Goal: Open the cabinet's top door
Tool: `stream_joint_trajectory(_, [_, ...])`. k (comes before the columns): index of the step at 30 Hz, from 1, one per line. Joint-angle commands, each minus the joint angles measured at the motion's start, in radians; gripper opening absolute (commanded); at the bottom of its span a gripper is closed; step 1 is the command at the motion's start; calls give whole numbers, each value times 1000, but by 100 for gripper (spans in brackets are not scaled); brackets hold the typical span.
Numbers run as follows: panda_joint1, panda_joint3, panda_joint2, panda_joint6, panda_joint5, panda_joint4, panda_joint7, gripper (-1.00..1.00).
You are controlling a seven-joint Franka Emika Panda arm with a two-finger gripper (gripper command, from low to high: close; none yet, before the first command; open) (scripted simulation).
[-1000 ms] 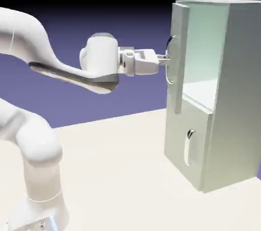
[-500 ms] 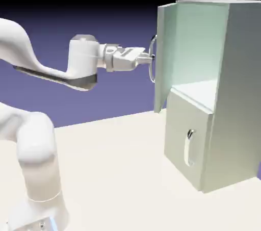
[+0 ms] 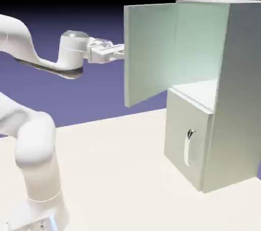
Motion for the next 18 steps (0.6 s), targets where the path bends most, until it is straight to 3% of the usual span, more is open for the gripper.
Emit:
stream_joint_trajectory(1, [-28, 36, 17, -41, 16, 31, 2, -100])
stream_joint_trajectory(9, [-297, 324, 105, -294, 108, 259, 13, -100])
stream_joint_trajectory(17, [-584, 561, 64, -439, 199, 457, -24, -100])
stream_joint_trajectory(18, [-584, 561, 64, -439, 199, 457, -24, 100])
